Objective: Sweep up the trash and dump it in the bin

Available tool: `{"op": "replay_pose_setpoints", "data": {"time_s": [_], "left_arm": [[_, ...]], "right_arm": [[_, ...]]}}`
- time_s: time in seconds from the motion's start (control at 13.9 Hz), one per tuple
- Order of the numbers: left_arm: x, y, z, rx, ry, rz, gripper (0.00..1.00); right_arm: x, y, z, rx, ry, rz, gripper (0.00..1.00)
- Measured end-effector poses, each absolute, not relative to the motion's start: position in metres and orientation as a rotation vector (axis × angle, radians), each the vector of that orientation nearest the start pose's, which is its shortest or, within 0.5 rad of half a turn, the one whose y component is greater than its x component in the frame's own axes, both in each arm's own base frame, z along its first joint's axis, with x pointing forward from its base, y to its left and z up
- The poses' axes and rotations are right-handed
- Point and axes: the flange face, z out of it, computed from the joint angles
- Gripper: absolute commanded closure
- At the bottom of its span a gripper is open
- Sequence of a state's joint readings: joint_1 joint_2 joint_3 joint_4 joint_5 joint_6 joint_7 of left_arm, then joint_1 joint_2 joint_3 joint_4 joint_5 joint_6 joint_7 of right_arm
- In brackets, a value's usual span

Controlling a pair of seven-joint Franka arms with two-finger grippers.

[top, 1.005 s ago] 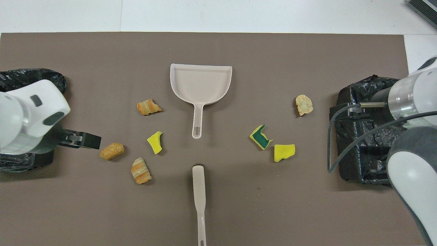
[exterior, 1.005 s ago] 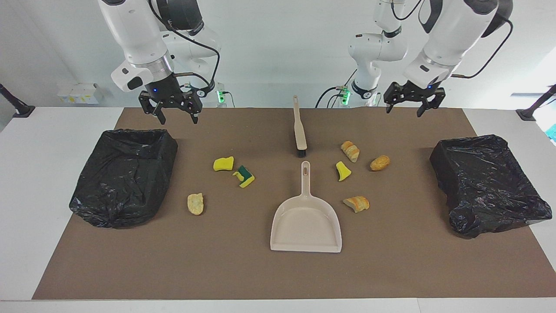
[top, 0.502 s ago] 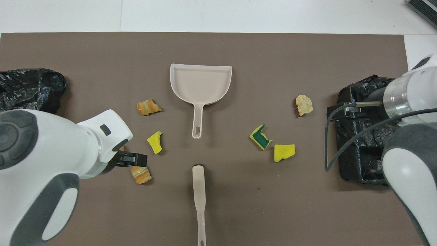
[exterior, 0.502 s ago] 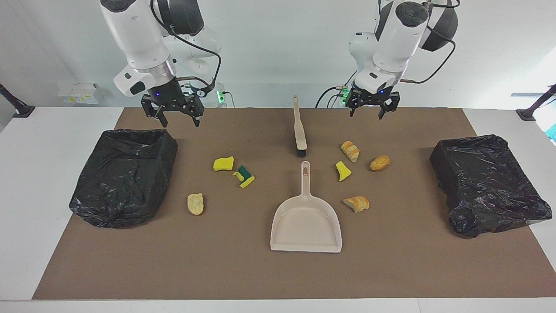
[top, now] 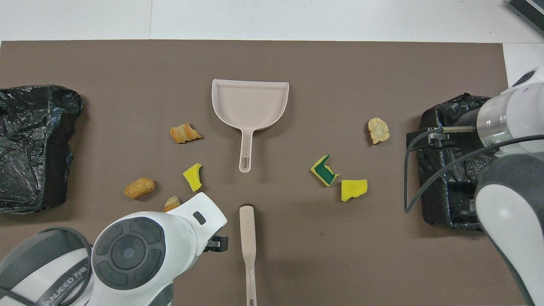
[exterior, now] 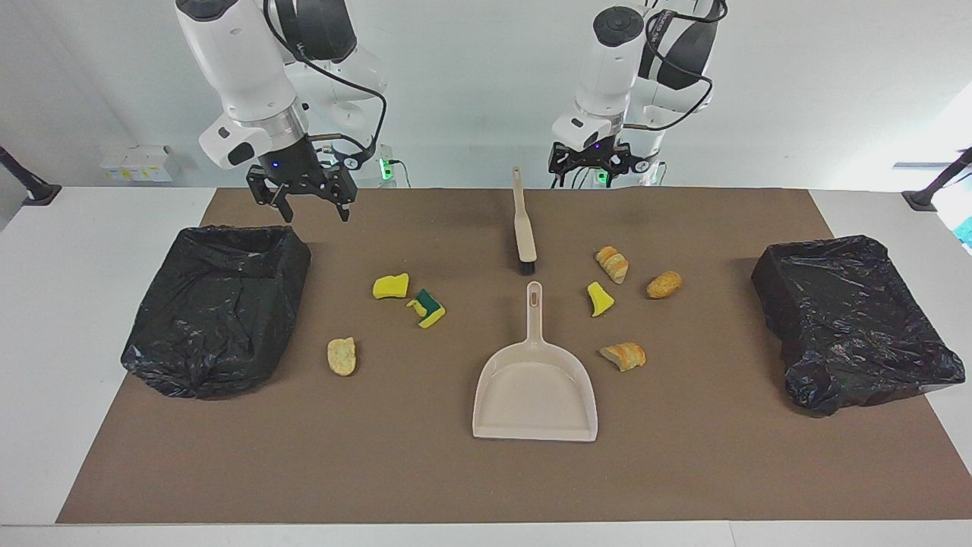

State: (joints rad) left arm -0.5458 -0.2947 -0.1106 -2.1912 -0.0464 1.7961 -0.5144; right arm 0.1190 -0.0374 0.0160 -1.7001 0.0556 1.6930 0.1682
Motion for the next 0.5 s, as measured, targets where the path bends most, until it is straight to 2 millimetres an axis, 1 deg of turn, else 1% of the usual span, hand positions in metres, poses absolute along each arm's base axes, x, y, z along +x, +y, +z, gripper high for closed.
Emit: {"op": "replay_pose_setpoints", "data": {"time_s": [0.14,0.29,0.5], "left_arm": [[0.342,-0.296,0.486,-3.090,0.187,0.146,0.00],[0.327,-0.312,0.474,-3.092,0.164,0.133,0.00],[0.300,-0.334,0.457,-3.089,0.174,0.120,0.00]], "right_arm": [[0.544,0.095,0.595,-3.080,0.056,-0.033,0.00],[0.542,0.118,0.590,-3.074,0.034,-0.014,0.00],[0.541,0.164,0.570,-3.049,-0.013,0.057,0.00]]}}
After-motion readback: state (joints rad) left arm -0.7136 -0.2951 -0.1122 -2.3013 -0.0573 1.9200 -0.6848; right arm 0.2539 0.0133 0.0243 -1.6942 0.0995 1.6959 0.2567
